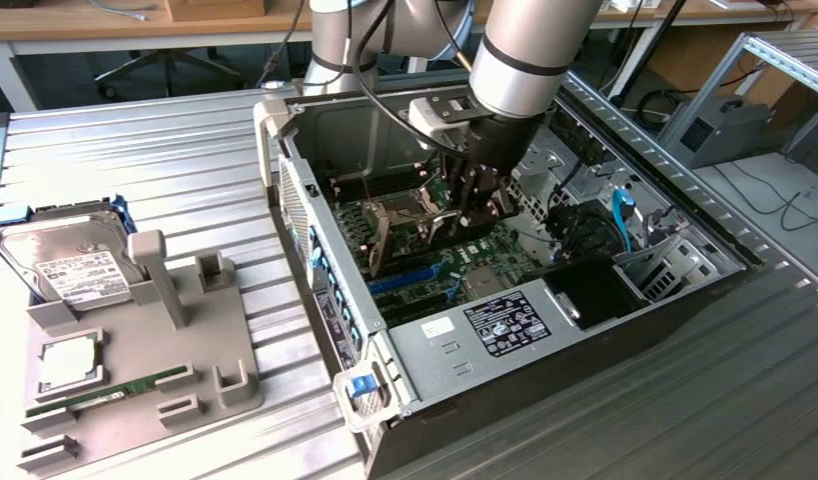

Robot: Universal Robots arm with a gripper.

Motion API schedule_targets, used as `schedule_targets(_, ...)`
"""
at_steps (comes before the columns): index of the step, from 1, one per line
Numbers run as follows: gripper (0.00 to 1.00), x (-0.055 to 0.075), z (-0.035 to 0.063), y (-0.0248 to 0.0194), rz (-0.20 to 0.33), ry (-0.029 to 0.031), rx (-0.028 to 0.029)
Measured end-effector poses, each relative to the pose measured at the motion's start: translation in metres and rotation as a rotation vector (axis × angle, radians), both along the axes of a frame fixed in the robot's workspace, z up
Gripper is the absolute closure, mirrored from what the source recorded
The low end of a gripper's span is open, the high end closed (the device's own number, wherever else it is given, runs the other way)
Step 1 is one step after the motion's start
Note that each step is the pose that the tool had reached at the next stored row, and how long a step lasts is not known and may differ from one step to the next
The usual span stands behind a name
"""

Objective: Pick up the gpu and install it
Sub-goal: 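Insert the gpu into the slot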

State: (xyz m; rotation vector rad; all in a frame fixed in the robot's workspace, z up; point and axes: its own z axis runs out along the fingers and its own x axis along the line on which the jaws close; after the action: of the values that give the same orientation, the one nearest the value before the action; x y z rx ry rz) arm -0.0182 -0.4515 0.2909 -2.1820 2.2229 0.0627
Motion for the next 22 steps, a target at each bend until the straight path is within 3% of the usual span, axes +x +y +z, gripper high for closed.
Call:
schedule_targets(13,0.73,-0.004,0.0000,0.0000,0.000,-0.0008,0.0000)
schedule_targets(16,0.73,-0.008,0.0000,0.0000,0.000,-0.0034,0.0000)
schedule_targets(18,0.73,-0.012,-0.0007,0.0000,0.000,-0.0104,0.0000)
schedule_targets(22,0.73,-0.015,-0.0016,0.0000,0.000,-0.0183,0.0000)
